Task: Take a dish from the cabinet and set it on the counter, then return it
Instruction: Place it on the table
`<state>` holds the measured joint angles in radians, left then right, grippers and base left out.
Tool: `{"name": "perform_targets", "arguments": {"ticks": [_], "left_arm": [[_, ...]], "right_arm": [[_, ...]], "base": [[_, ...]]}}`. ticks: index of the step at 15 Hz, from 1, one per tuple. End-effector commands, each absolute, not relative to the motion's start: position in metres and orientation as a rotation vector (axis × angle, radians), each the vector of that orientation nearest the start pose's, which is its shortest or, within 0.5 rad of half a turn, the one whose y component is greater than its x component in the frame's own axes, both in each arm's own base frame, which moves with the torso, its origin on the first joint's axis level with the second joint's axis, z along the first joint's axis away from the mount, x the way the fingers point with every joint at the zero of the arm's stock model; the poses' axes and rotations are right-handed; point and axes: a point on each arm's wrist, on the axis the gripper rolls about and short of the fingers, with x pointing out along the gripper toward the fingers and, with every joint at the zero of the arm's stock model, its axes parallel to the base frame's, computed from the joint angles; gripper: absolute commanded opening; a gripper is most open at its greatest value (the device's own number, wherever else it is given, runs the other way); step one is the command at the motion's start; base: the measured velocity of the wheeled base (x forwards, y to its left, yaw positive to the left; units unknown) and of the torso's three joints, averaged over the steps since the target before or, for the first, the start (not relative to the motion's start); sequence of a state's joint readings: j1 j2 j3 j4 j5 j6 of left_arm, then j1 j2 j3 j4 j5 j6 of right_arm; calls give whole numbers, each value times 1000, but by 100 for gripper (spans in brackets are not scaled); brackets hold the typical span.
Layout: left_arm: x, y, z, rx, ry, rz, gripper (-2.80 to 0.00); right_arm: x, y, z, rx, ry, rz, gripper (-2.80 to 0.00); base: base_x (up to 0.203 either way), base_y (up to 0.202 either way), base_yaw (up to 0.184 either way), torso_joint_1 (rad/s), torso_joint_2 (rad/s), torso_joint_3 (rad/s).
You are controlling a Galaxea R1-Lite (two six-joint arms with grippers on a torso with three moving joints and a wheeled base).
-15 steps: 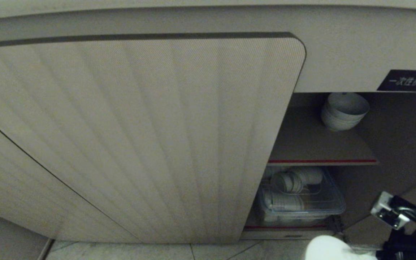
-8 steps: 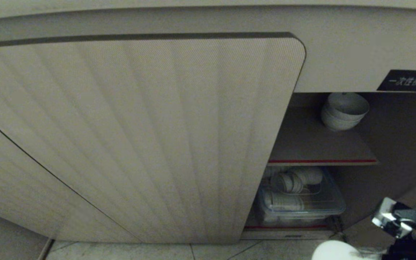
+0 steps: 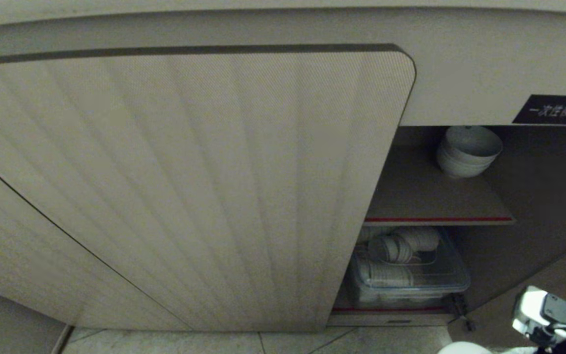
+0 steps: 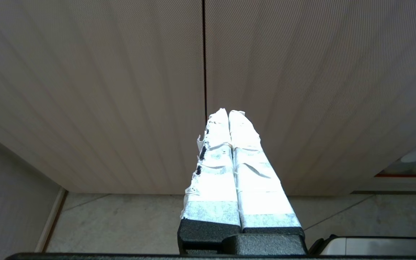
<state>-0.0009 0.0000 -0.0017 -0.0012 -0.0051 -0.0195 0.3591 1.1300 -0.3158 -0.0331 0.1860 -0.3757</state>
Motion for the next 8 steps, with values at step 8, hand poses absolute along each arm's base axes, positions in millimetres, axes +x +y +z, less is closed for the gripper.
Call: {"name": "perform_targets", "arguments": {"ticks": [8], "left_arm": [[-23, 0, 76, -20, -3, -5, -280]], "right_arm": [[109, 46, 119, -405, 707, 663, -280]], "base": [[0, 0, 0, 0, 0, 0]]}}
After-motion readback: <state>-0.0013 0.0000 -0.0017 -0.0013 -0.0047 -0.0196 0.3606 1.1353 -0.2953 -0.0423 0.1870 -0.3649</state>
